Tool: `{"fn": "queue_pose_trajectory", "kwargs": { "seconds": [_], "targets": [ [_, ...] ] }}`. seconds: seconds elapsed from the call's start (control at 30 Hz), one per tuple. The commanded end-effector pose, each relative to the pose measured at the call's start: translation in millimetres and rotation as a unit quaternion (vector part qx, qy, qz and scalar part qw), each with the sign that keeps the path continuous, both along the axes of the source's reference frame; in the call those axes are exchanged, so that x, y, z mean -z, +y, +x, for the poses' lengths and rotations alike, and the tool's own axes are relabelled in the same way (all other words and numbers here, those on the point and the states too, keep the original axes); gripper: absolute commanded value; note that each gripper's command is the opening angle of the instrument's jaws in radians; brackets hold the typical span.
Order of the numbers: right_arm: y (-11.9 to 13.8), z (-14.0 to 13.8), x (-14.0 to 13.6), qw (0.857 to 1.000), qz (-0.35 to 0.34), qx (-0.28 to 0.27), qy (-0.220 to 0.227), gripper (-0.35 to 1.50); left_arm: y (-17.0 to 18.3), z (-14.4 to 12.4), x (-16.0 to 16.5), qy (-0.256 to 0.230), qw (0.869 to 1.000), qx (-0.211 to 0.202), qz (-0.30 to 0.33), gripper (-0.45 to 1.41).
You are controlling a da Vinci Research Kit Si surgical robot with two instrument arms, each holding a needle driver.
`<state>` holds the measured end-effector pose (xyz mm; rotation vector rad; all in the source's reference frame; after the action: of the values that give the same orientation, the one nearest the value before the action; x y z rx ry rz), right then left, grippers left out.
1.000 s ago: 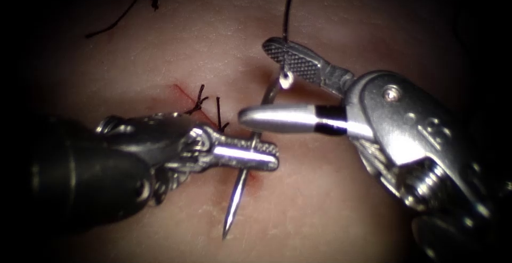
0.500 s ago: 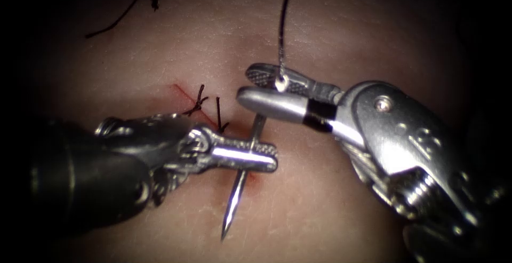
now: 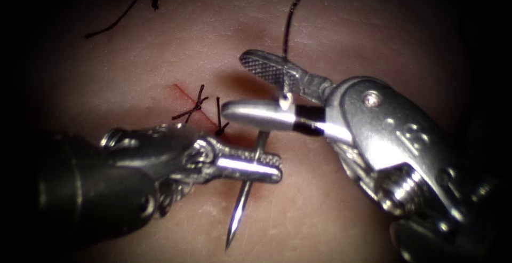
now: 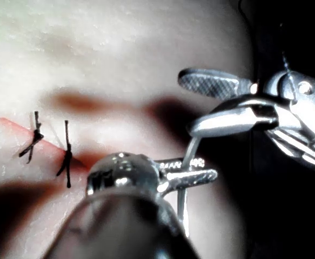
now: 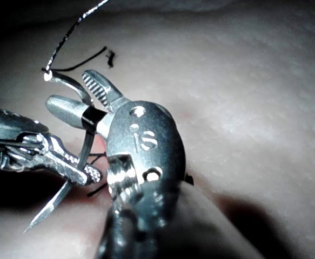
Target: Wound Closure
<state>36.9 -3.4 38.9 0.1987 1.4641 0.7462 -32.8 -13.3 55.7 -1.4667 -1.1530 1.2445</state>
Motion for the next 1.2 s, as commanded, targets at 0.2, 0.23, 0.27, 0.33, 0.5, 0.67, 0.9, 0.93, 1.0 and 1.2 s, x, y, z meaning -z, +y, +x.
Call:
{"fn": "queue_pose_trajectory", "kwargs": {
  "seconds": [0.2, 0.23, 0.27, 0.33, 0.5, 0.67, 0.9, 0.93, 1.0, 1.2],
  "targets": [
    [-0.5, 0.6, -0.5, 1.000, 0.000, 0.003, 0.002, 0.15, -0.6, -0.3, -0.7, -0.006, 1.000, 0.001, 0.000, -0.45],
    [-0.6, 0.5, -0.5, 1.000, -0.001, 0.004, 0.002, 0.15, -0.7, -0.2, -0.7, -0.006, 1.000, 0.000, 0.000, -0.45],
    [-0.6, 0.4, -0.5, 1.000, -0.001, 0.004, 0.003, 0.15, -0.7, -0.2, -0.7, -0.007, 1.000, 0.001, 0.000, -0.45],
    [-0.7, 0.3, -0.5, 1.000, -0.001, 0.005, 0.003, 0.15, -0.6, -0.1, -0.7, -0.007, 1.000, 0.001, -0.003, -0.45],
    [-0.7, 0.3, -0.5, 1.000, -0.001, 0.005, 0.003, 0.41, -0.6, 0.0, -0.6, -0.009, 1.000, 0.002, -0.003, -0.45],
    [-0.6, 0.3, -0.5, 1.000, -0.001, 0.006, 0.004, 0.81, -0.5, 0.0, -0.6, -0.010, 1.000, 0.001, -0.003, -0.45],
    [-1.0, 0.3, -0.3, 1.000, -0.012, 0.000, 0.007, -0.35, -0.6, -0.1, -0.6, -0.011, 1.000, 0.001, -0.003, -0.45],
    [-1.0, 0.4, -0.3, 1.000, -0.017, -0.001, 0.004, -0.35, -0.6, -0.1, -0.5, -0.011, 1.000, 0.001, -0.003, -0.45],
    [-1.0, 0.4, -0.3, 1.000, -0.022, -0.002, -0.001, -0.35, -0.7, -0.2, -0.5, -0.011, 1.000, 0.000, -0.004, -0.45],
    [-0.9, -0.2, -0.4, 0.999, -0.038, -0.008, -0.020, -0.35, -0.7, -0.3, -0.1, -0.006, 1.000, 0.005, 0.001, -0.35]
  ]
}}
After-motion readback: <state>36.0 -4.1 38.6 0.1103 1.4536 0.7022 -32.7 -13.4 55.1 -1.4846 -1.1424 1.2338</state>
